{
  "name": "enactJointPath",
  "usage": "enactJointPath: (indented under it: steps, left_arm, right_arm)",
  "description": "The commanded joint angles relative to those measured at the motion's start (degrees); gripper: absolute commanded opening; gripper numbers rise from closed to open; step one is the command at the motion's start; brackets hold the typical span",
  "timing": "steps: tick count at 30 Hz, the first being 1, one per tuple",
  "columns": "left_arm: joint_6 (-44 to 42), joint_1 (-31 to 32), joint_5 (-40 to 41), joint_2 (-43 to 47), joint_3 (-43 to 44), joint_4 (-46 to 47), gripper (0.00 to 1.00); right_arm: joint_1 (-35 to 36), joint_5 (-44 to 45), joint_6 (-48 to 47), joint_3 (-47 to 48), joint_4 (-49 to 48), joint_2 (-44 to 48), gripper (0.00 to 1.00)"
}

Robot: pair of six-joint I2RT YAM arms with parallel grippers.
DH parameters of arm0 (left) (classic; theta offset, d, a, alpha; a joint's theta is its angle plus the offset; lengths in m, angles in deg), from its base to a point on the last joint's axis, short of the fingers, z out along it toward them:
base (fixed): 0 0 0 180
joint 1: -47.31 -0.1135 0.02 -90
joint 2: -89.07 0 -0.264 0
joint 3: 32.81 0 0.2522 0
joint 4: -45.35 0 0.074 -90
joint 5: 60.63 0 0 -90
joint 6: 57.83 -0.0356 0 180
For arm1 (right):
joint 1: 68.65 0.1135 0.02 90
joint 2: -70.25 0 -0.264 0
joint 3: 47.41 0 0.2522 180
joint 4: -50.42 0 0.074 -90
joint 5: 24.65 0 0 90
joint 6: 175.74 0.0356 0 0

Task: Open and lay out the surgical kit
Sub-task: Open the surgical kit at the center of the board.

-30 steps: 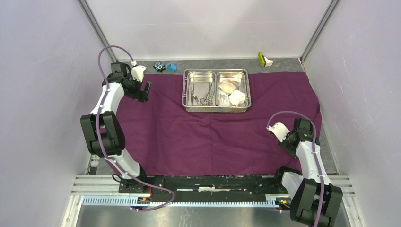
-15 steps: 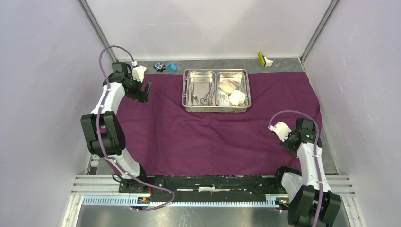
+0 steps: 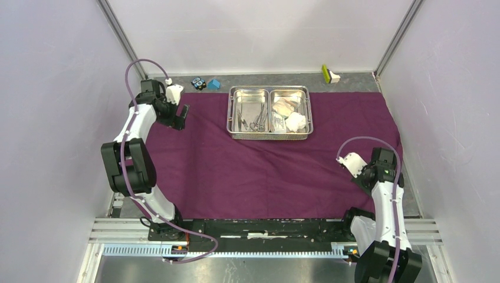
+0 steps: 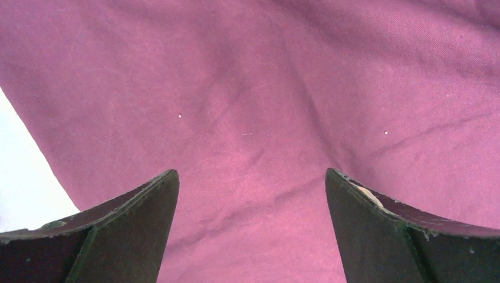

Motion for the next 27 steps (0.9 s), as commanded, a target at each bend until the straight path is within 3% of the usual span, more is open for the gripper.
enactJointPath:
  steps: [1, 7, 11, 16, 21, 27]
  left_arm:
    - [-2.3, 0.09, 0.36, 2.64, -0.6, 1.24, 1.0]
    - [-2.88, 0.08, 0.49, 4.15, -2.04, 1.2, 1.0]
    - [-2.73, 0.07, 0.36, 4.74, -2.66, 1.2, 1.0]
    - [-2.85, 0.09, 0.43, 5.19, -3.2, 1.24, 1.0]
    - [-2.81, 0.07, 0.6, 5.47, -3.59, 1.53, 1.0]
    - [-2.8, 0.09, 0.27, 5.27, -3.02, 1.64, 1.0]
  right_arm:
    - [-0.42, 1.93, -0.84, 1.84, 1.45, 0.45, 0.05]
    - [-0.5, 3.17, -2.05, 1.21, 2.11, 0.79, 0.06]
    - [-0.84, 4.37, -2.83, 0.76, 1.52, 0.97, 0.14]
    - [-1.27, 4.83, -3.85, 0.87, 0.93, -0.04, 0.17]
    - [-1.81, 4.95, -4.45, 0.94, 0.69, -0.64, 0.13]
    - [-2.55, 6.35, -4.28, 0.0, -0.77, -0.55, 0.0]
